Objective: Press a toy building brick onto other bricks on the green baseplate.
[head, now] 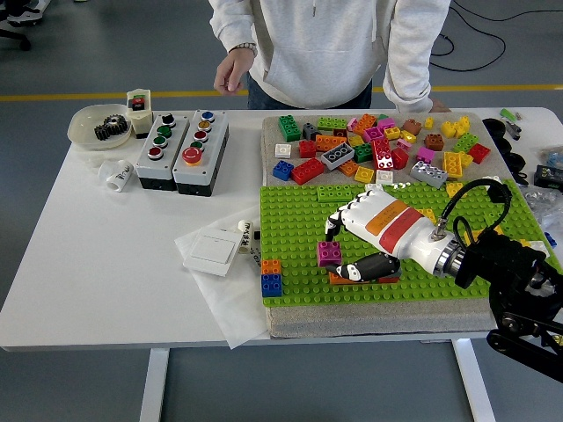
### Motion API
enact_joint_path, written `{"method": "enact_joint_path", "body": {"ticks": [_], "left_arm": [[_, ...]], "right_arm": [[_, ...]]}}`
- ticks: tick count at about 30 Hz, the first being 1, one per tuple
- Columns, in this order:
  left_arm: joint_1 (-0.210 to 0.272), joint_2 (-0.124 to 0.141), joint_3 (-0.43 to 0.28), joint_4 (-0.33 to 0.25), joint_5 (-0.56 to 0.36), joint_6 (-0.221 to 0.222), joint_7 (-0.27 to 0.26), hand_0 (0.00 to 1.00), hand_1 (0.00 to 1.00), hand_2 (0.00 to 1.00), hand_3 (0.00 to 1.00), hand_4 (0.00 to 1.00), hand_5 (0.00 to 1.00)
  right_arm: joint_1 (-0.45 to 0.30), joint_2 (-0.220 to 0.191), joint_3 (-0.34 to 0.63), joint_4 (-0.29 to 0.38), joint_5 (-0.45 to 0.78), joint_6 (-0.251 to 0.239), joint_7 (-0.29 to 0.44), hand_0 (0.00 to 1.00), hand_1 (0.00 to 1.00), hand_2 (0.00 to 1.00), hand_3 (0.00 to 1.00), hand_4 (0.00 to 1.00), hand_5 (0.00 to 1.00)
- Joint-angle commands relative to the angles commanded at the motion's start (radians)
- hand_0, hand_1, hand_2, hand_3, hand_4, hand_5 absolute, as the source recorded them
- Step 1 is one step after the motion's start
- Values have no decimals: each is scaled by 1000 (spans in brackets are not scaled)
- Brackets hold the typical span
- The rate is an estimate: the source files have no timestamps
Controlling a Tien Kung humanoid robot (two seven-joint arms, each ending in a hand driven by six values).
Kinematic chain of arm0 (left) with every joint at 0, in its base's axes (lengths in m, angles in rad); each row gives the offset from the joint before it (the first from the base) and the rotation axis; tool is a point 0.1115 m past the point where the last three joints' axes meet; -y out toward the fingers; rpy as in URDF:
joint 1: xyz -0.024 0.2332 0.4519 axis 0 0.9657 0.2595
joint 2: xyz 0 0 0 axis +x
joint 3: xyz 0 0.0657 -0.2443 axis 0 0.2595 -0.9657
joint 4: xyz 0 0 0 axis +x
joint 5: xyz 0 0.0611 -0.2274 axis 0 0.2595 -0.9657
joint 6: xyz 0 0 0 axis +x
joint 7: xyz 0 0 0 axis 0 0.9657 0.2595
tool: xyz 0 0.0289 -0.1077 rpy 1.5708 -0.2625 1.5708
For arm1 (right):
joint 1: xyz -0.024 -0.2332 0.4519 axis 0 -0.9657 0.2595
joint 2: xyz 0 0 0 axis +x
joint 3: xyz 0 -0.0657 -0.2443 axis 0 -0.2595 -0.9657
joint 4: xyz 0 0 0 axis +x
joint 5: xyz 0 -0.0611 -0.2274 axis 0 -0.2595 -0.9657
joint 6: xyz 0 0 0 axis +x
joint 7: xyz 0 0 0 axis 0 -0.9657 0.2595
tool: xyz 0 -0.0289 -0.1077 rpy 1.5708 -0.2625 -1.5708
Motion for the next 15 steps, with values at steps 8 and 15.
{"method": "enact_joint_path", "body": {"ticks": [8,15], "left_arm": [[-6,0,5,0,-7,1,0,793,790,786,580,611,623],[-7,0,9,0,-11,1,0,792,788,786,580,611,623]], "right_arm": [[21,56,-40,-96,-26,-25,20,597,501,544,480,713,383],[20,72,-44,-138,-33,-38,25,614,507,547,480,706,378]]}}
